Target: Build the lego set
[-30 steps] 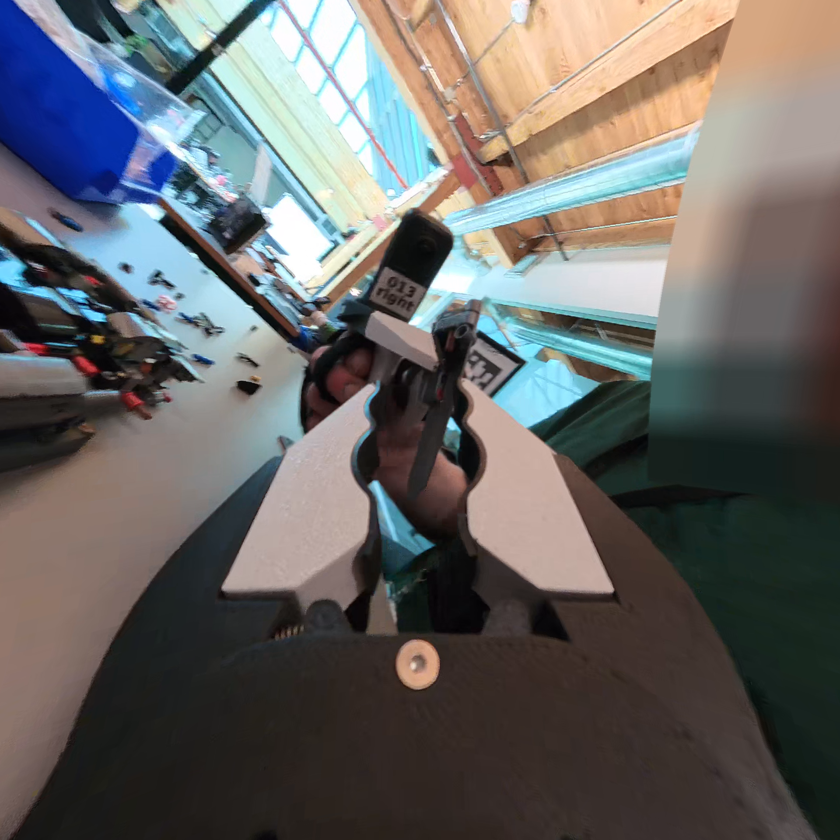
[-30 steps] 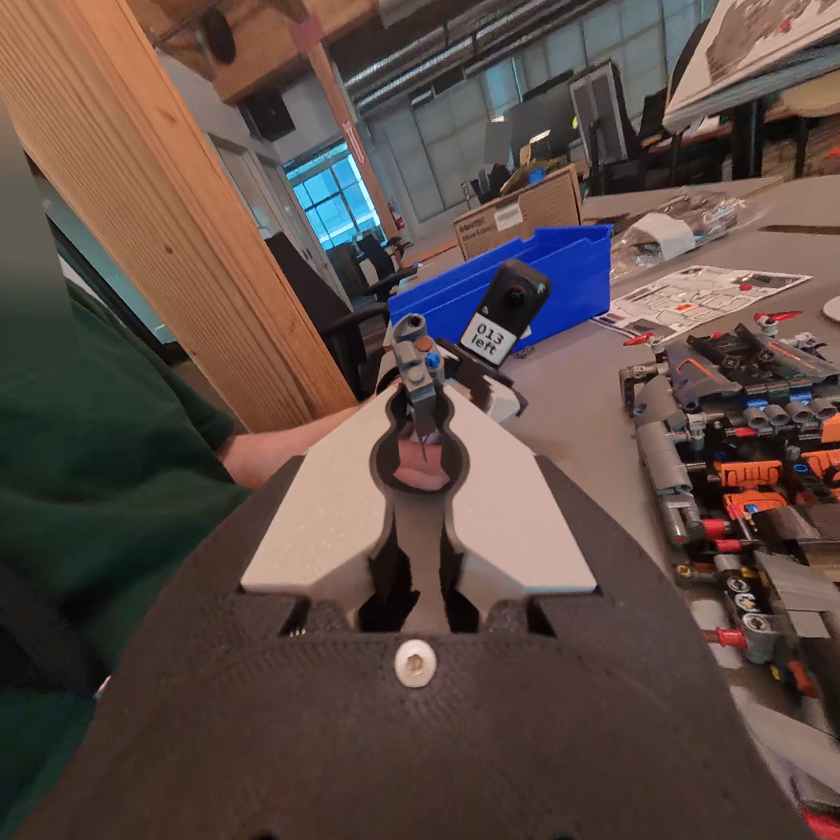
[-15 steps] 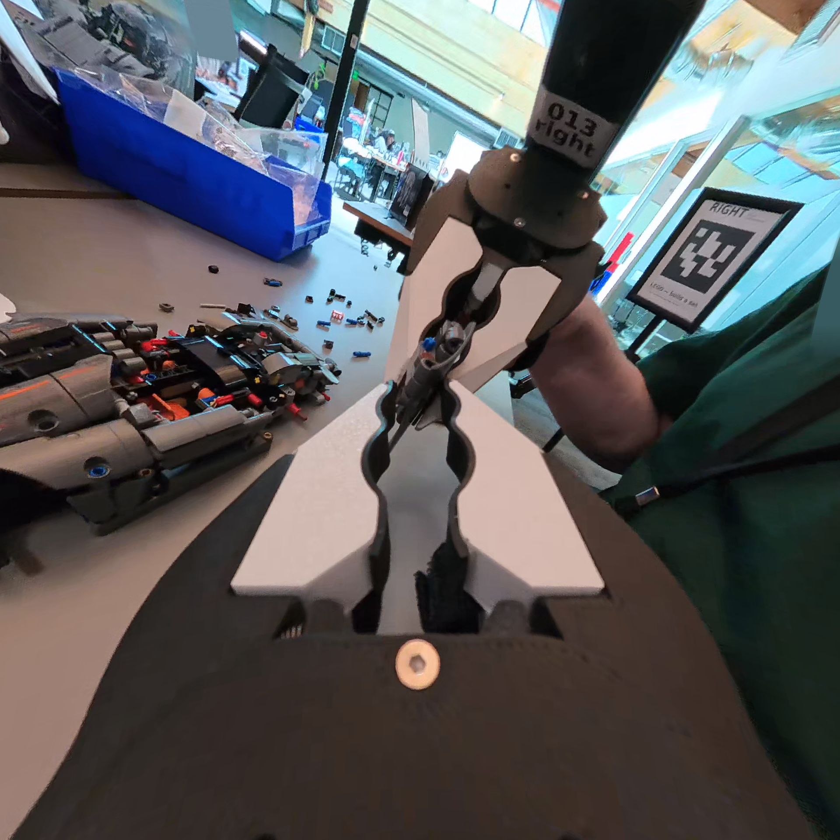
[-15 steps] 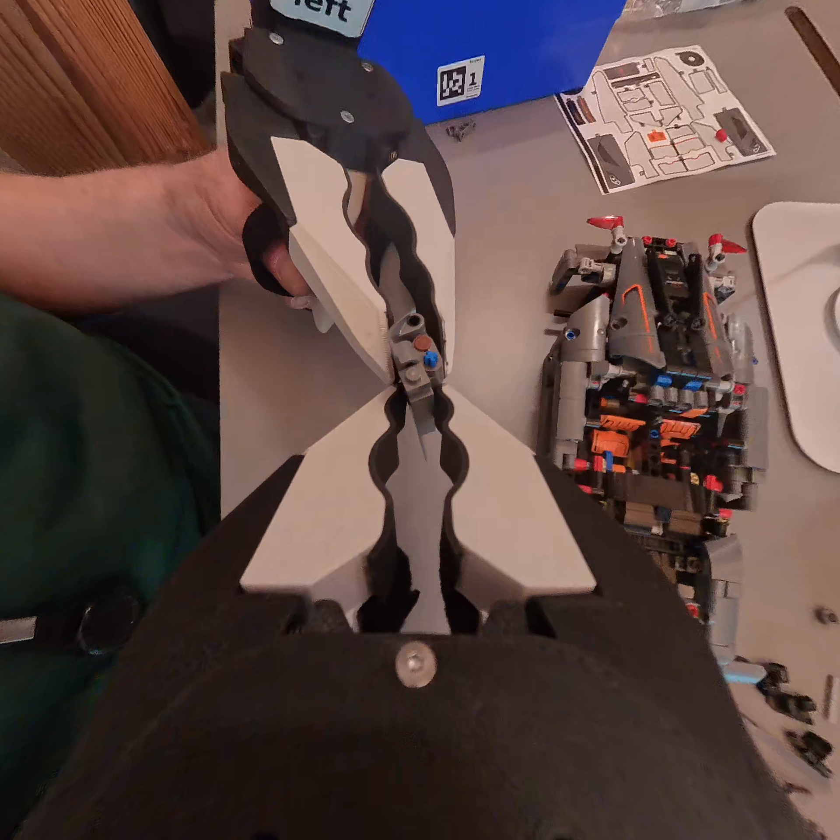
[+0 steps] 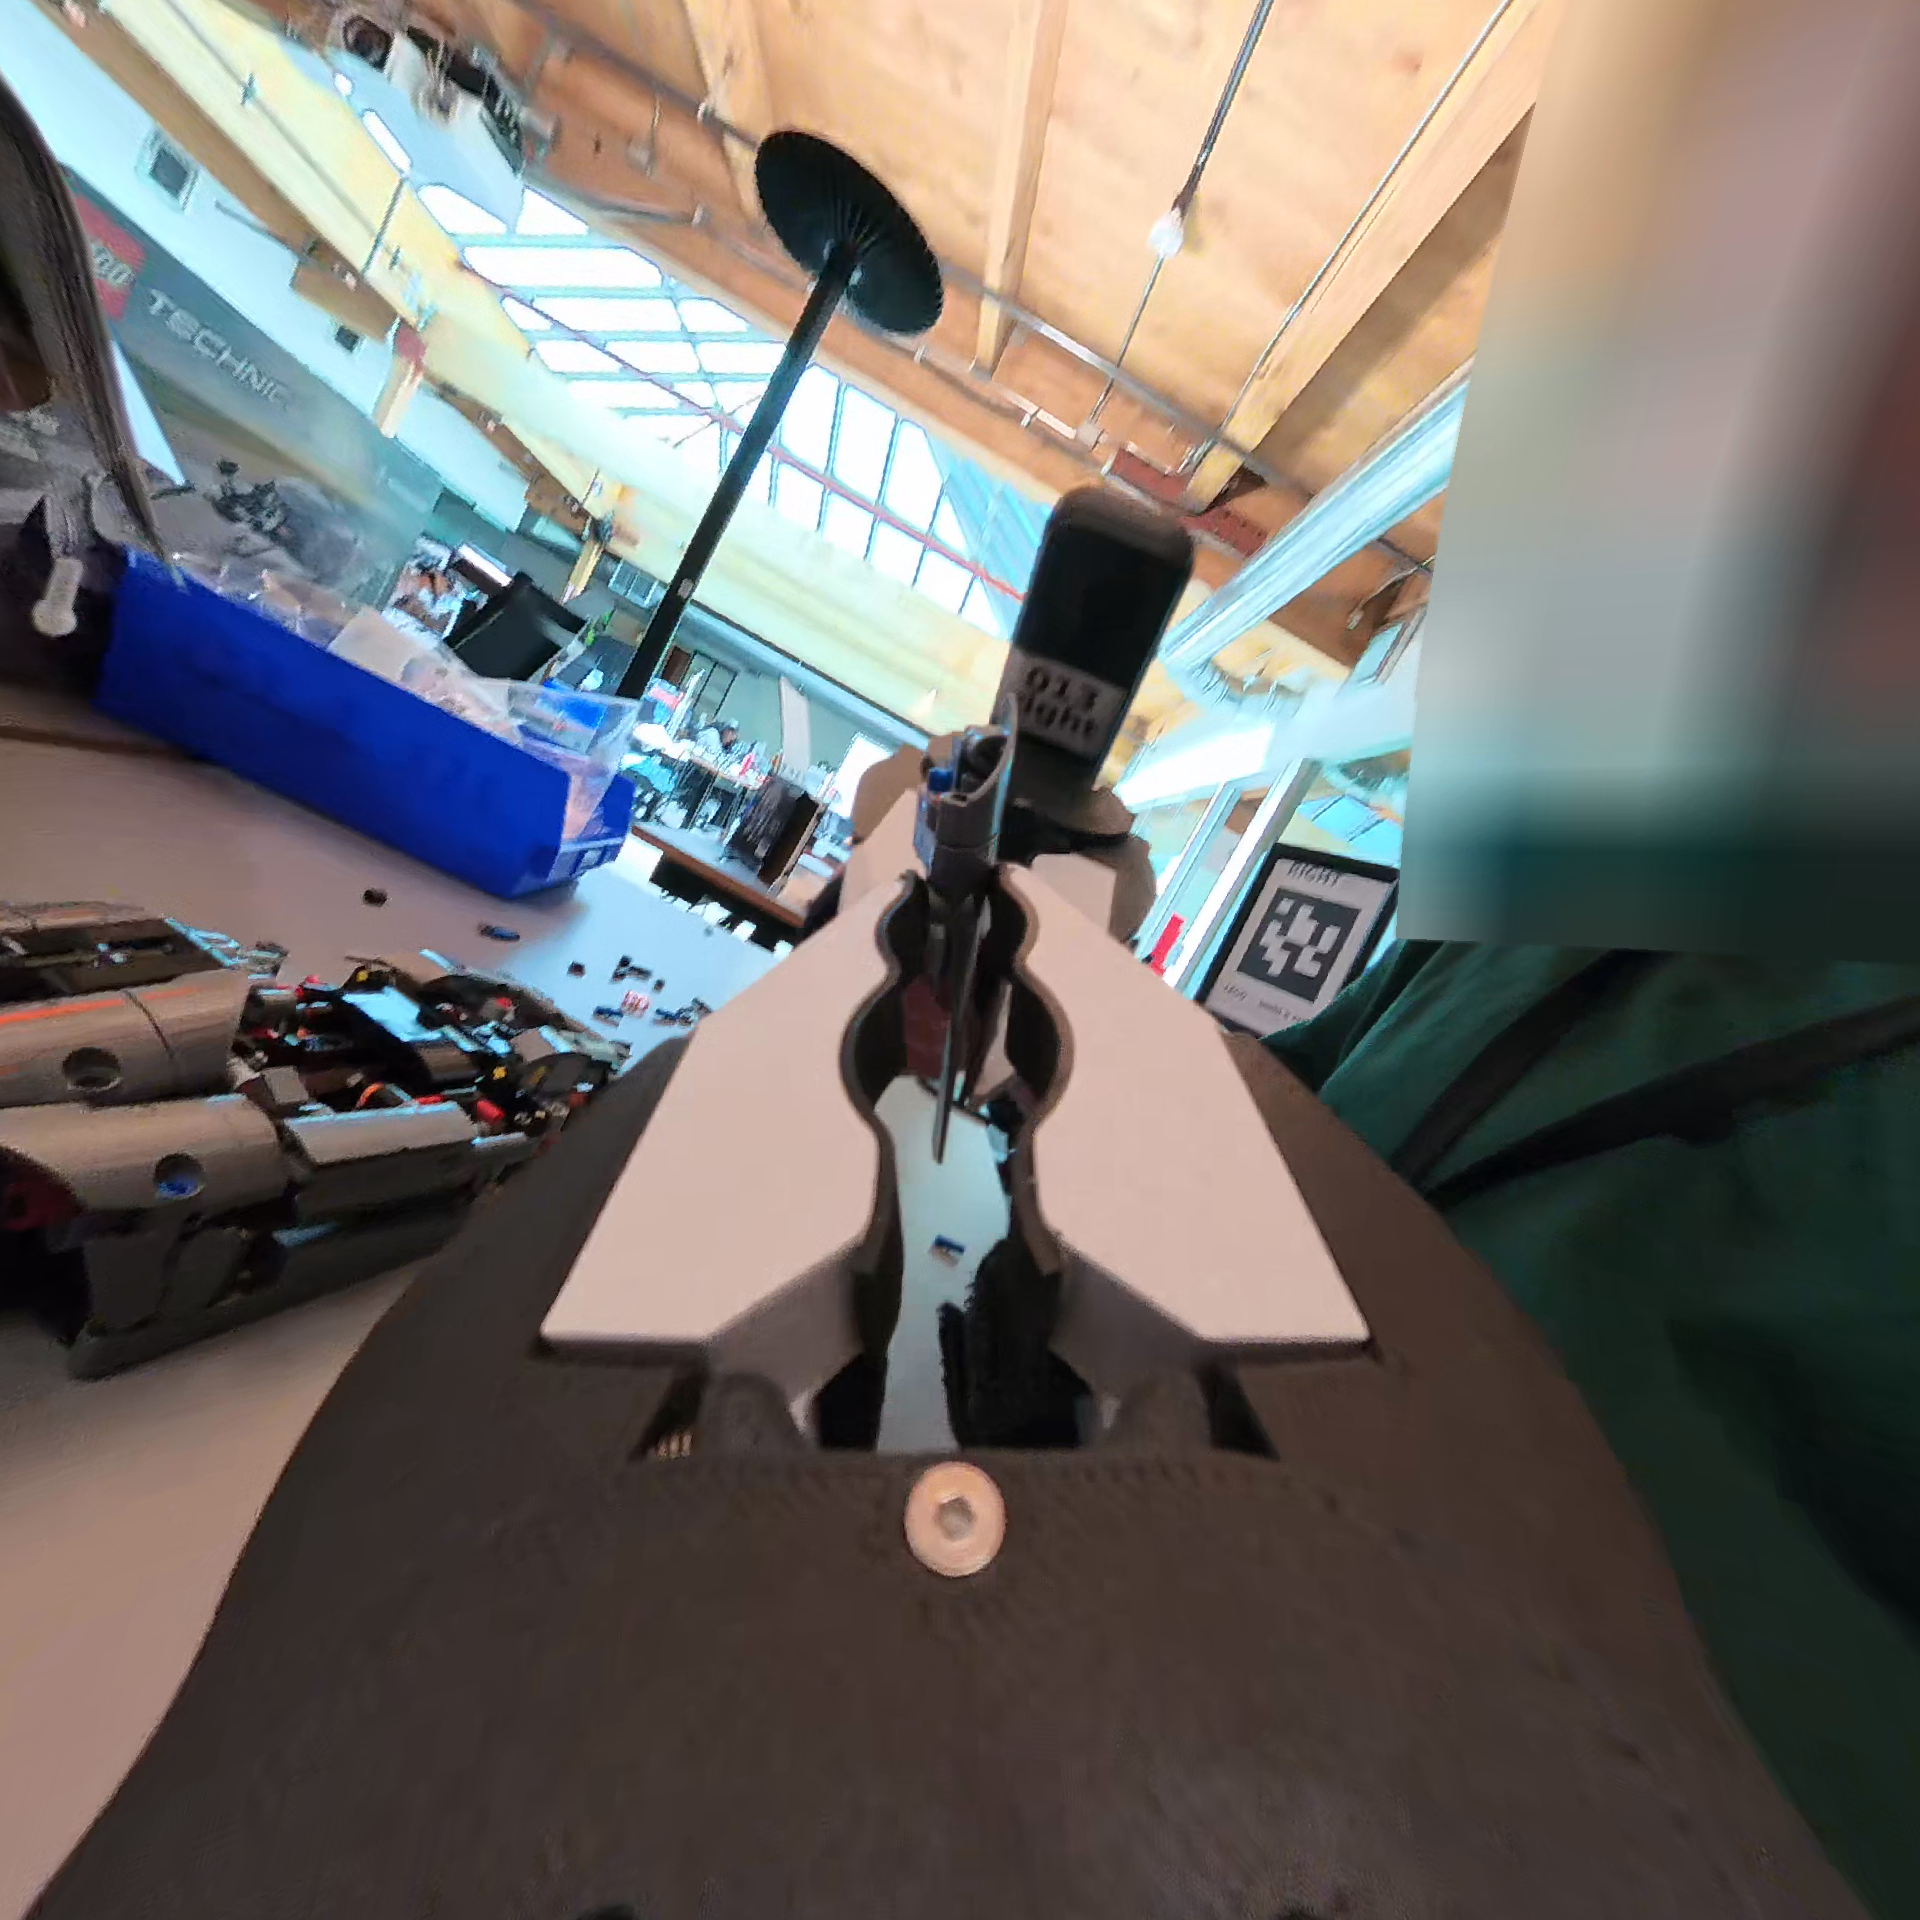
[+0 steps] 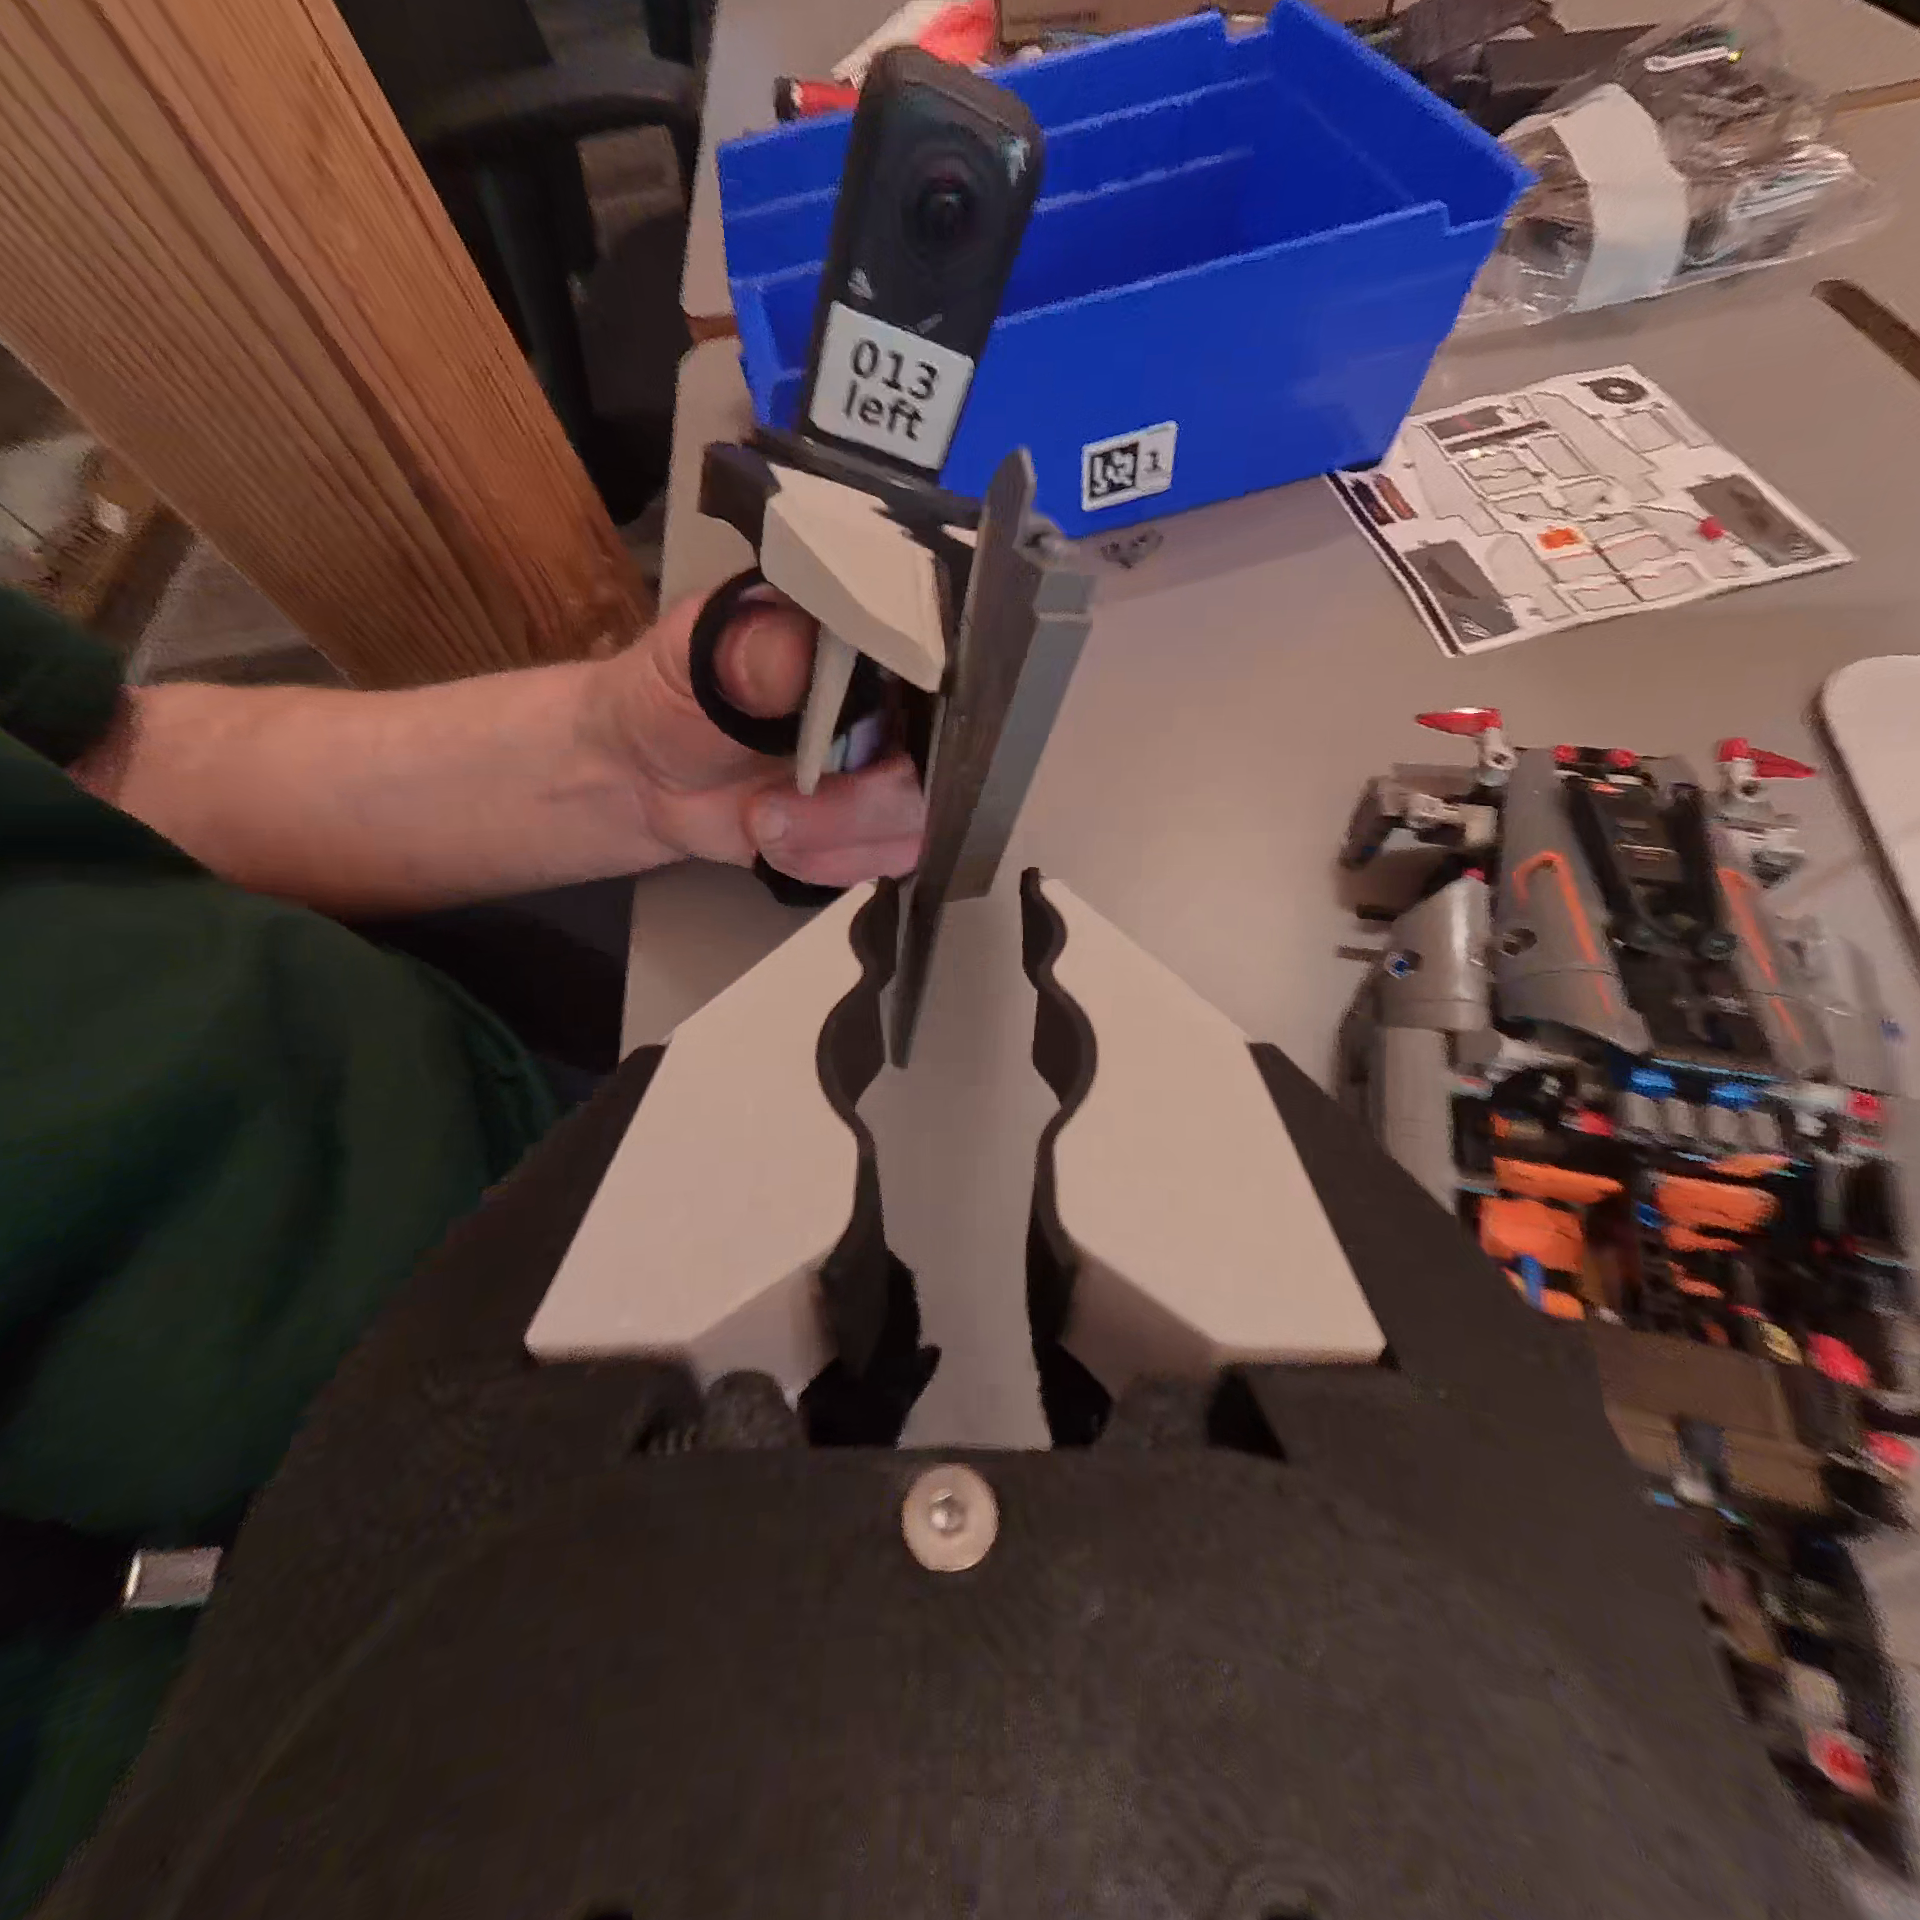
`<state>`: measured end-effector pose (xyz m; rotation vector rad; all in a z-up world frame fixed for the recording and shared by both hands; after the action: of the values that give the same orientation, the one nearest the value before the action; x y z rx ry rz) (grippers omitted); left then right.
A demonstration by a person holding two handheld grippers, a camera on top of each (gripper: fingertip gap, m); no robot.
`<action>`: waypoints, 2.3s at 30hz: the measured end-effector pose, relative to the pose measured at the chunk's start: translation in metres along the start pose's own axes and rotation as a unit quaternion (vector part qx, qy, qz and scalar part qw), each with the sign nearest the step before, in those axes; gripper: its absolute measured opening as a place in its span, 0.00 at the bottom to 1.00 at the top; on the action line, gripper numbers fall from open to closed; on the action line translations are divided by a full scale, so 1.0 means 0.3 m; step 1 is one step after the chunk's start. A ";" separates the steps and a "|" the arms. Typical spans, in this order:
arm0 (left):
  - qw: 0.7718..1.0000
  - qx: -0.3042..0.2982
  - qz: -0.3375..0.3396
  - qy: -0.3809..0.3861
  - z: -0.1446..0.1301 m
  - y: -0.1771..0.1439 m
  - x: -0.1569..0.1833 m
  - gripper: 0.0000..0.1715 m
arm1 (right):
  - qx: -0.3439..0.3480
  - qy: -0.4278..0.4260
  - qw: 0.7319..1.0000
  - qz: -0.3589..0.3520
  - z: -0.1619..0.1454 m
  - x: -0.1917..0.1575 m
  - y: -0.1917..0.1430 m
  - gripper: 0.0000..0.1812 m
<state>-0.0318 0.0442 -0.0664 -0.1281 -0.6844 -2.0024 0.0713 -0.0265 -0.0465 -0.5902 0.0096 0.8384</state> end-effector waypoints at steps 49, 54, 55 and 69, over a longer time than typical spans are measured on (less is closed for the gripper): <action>0.986 -0.040 0.153 0.052 0.033 -0.069 0.018 0.21 | -0.037 -0.326 0.891 -0.314 0.017 -0.043 0.075 0.03; 0.979 -0.046 0.195 0.044 0.026 -0.095 -0.026 0.21 | -0.062 -0.281 0.913 -0.291 0.008 -0.008 0.103 0.00; 0.975 -0.050 0.211 0.053 0.031 -0.105 -0.036 0.21 | -0.064 -0.271 0.916 -0.287 0.009 0.000 0.112 0.00; 0.769 -0.336 0.361 0.407 0.021 -0.085 -0.021 0.12 | -0.137 -0.256 0.911 -0.293 -0.023 0.077 0.163 0.00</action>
<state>-0.0511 0.0617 -0.0739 0.0621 0.6041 -1.2441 0.0541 0.0116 -0.0816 -0.5748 -0.7435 0.3830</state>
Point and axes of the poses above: each gripper's, where its closed fingertips meet, y out along the fingers, z out of its top, x = y × z across the jaws, the point moved 7 cm from there along -y, back along the fingers, and after that the axes turned 8 degrees about y, right-handed, at the moved point
